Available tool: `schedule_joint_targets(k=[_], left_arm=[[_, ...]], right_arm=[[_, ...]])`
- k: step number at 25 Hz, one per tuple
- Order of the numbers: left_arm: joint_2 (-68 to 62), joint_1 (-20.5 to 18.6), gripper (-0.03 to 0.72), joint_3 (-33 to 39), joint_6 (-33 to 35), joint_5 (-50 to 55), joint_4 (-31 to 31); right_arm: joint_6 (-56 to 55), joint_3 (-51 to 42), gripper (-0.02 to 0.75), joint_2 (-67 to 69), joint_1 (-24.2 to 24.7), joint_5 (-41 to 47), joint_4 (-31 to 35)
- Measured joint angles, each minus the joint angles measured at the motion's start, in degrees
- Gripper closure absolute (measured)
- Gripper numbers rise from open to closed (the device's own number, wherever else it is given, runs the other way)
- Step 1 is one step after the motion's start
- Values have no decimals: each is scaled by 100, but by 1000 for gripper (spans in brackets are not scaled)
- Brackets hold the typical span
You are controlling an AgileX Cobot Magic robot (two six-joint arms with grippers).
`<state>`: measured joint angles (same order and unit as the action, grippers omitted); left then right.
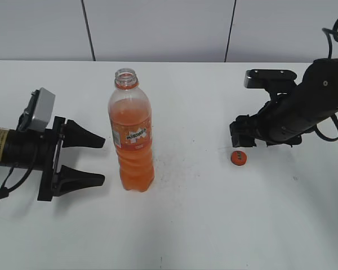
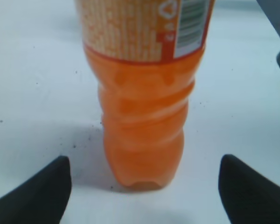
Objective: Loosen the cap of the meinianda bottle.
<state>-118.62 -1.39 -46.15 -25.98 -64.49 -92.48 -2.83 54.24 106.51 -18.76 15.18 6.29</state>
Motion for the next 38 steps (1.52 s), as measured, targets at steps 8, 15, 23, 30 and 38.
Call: schedule_joint_targets(k=[8,15,23,30,38], left_arm=[[224,-513,117,0,-129,7,210],[1166,-534,149,0,-129,557,2821],[1960,-547,165,0,125,3193,5417],[2011,-547,190,11,269,6238,5764],[2337,-395,190,-809,1151,8826,7222]], right_arm=[[0,0,141,-410,0,46,-230],[0,120,141,-832,0,70,-833],[0,599,141,-1077,0,414,-1364],[0,1567,141,-1077,0,1913,-1851],[455,2736,145,-1087,594,3257,-1178]])
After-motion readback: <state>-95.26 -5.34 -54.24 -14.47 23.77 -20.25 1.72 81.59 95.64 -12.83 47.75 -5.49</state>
